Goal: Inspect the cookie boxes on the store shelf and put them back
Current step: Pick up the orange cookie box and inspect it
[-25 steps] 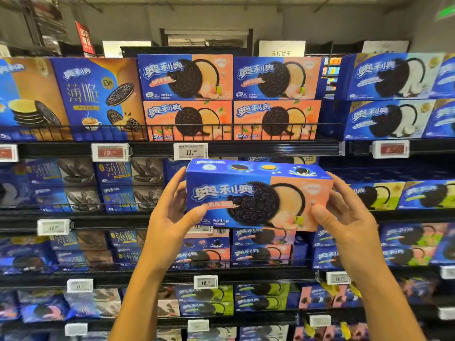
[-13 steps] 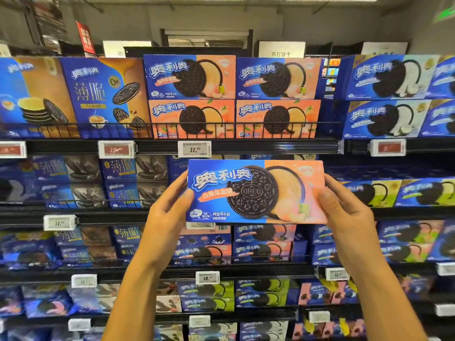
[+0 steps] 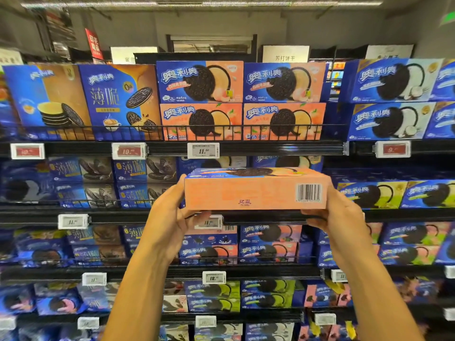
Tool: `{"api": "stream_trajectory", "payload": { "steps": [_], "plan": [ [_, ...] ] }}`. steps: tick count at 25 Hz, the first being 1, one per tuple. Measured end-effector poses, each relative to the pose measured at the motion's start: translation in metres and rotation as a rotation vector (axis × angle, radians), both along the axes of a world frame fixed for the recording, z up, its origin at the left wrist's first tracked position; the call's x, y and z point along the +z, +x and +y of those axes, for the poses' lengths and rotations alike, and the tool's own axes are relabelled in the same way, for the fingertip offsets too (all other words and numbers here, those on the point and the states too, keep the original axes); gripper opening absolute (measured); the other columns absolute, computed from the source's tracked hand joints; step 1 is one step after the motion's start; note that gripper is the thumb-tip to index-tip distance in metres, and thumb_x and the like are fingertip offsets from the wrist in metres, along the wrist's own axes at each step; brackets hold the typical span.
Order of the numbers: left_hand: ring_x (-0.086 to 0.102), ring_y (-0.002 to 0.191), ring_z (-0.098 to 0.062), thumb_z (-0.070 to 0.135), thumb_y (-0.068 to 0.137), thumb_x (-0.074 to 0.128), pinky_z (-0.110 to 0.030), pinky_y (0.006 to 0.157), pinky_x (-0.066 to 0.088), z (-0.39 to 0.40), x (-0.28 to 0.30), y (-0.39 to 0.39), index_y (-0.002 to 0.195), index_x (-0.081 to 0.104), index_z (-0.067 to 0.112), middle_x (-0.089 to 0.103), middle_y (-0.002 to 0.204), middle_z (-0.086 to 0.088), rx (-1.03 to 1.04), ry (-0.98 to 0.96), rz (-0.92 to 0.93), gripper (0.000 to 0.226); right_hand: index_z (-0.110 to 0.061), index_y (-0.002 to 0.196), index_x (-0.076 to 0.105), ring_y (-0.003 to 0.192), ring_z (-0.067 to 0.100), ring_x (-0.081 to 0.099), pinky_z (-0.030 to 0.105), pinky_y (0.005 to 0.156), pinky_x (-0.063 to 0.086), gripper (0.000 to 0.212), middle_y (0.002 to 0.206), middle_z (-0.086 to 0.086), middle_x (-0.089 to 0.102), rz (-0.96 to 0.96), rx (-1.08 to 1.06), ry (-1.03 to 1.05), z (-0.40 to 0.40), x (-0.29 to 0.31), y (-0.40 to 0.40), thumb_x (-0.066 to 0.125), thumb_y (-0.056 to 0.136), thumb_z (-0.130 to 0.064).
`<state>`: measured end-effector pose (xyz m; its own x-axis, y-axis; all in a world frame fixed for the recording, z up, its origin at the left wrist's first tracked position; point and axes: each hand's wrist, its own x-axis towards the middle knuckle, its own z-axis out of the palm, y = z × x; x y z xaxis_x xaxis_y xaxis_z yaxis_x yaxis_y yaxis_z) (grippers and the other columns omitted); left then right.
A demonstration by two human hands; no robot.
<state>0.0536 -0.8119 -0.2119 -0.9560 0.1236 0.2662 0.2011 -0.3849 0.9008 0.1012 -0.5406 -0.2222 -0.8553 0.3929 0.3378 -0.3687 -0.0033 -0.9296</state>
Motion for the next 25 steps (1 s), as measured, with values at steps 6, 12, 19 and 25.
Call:
{"api": "stream_trajectory", "payload": {
  "steps": [6, 12, 19, 25],
  "plan": [
    [0.071, 0.103, -0.021, 0.034, 0.098, 0.052, -0.032, 0.075, 0.059, -0.004, -0.008, -0.002, 0.113, 0.074, 0.02, 0.072, 0.118, -0.008, -0.02, 0.045, 0.029, 0.03, -0.033, 0.102, 0.074, 0.083, 0.013, 0.075, 0.025, 0.06, 0.059, 0.029, 0.093, -0.003, 0.079, -0.027, 0.09, -0.196, -0.002, -0.003, -0.002, 0.048, 0.102, -0.044],
    [0.07, 0.104, -0.017, 0.006, 0.095, 0.054, -0.03, 0.074, 0.06, -0.001, -0.017, -0.005, 0.133, 0.058, 0.015, 0.073, 0.117, -0.004, -0.116, 0.204, 0.113, 0.04, -0.022, 0.113, 0.077, 0.105, 0.029, 0.073, 0.038, 0.073, 0.062, 0.037, 0.122, 0.012, 0.073, 0.017, 0.386, -0.595, -0.011, -0.006, 0.007, 0.049, 0.099, -0.04],
    [0.071, 0.096, -0.014, -0.002, 0.094, 0.053, -0.027, 0.072, 0.06, 0.014, -0.017, -0.004, 0.114, 0.073, 0.024, 0.074, 0.111, -0.002, 0.049, 0.149, 0.129, 0.038, -0.018, 0.113, 0.078, 0.109, 0.031, 0.071, 0.048, 0.086, 0.061, 0.039, 0.123, 0.011, 0.072, 0.097, 0.418, -0.651, -0.016, -0.016, 0.016, 0.051, 0.092, -0.037],
    [0.063, 0.113, -0.001, 0.018, 0.091, 0.061, -0.01, 0.086, 0.049, 0.03, 0.001, 0.045, 0.12, 0.068, 0.021, 0.072, 0.117, 0.012, 0.304, -0.092, 0.329, 0.03, -0.018, 0.117, 0.071, 0.099, 0.018, 0.071, 0.032, 0.081, 0.061, 0.038, 0.117, 0.01, 0.074, 0.195, 0.193, -0.304, -0.043, 0.0, 0.028, 0.054, 0.091, -0.04]
  ]
}}
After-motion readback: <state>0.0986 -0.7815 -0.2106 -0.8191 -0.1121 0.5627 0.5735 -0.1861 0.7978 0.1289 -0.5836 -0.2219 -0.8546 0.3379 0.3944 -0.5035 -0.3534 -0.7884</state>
